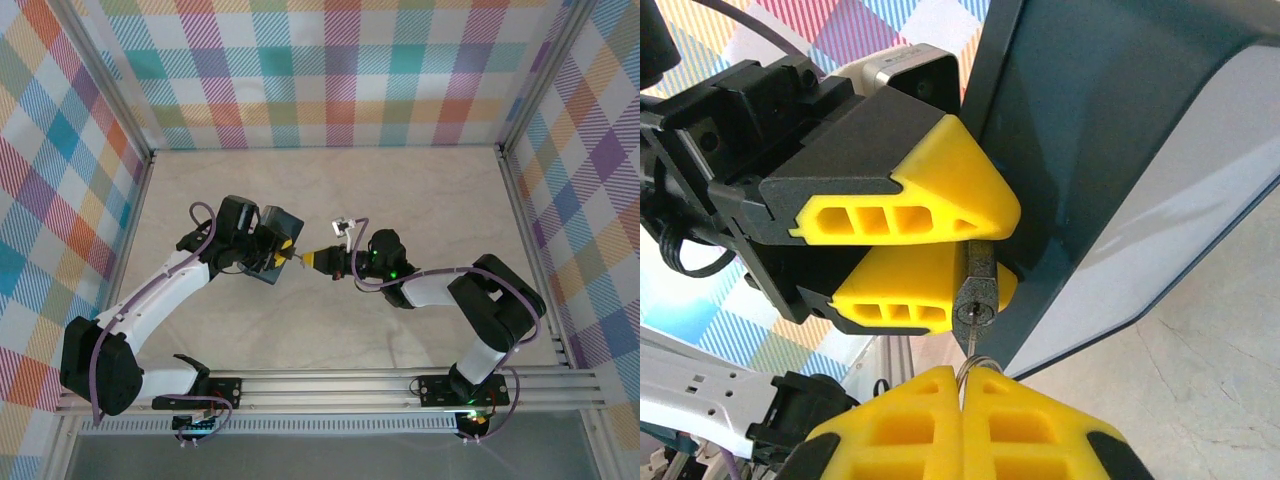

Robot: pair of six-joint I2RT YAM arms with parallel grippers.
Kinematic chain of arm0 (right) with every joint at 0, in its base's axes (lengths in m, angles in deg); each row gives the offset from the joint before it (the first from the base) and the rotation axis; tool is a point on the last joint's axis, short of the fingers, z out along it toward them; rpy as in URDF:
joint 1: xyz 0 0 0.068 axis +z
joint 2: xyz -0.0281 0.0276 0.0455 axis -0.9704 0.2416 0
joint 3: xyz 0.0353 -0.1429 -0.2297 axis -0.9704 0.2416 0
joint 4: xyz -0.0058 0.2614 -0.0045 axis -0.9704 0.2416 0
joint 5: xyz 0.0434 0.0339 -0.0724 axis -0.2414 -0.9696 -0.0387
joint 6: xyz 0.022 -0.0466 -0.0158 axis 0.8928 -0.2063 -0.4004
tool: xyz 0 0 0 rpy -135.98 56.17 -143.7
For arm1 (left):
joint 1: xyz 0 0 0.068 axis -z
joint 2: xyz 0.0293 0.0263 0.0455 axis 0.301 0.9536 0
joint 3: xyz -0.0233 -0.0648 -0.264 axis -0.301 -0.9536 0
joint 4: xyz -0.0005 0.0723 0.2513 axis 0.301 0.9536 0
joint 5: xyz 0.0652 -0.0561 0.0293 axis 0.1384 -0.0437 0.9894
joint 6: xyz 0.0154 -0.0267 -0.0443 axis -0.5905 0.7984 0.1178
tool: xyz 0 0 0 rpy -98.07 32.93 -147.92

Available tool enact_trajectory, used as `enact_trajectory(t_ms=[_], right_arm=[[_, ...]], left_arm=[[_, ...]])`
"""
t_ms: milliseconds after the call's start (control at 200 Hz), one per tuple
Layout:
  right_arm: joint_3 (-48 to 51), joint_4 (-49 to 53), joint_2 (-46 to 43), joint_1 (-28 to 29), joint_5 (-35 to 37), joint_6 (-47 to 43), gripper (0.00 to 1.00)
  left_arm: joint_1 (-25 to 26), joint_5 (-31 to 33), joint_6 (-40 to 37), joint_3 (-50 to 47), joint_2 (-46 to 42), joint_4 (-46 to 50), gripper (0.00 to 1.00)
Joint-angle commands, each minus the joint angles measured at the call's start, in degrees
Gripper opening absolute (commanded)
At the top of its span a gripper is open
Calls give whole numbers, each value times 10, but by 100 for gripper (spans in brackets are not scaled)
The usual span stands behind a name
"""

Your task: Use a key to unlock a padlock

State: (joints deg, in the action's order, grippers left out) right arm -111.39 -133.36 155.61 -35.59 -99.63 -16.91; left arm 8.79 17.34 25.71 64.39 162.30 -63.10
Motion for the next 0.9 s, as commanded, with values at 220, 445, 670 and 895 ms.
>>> enact_trajectory(t_ms=[220, 445, 670, 895], right_arm=[[-42, -84, 6, 15, -19, 51, 0], [-37, -86, 11, 14, -2, 77, 0], [-70, -41, 26, 16, 1, 70, 0], [-111, -38, 47, 26, -6, 75, 0]], left_arm=[[1, -34, 27, -24, -22, -65, 10], [-3, -36, 32, -26, -30, -71, 10], [-2, -47, 23, -22, -34, -71, 9], [-2, -51, 22, -30, -46, -68, 8]])
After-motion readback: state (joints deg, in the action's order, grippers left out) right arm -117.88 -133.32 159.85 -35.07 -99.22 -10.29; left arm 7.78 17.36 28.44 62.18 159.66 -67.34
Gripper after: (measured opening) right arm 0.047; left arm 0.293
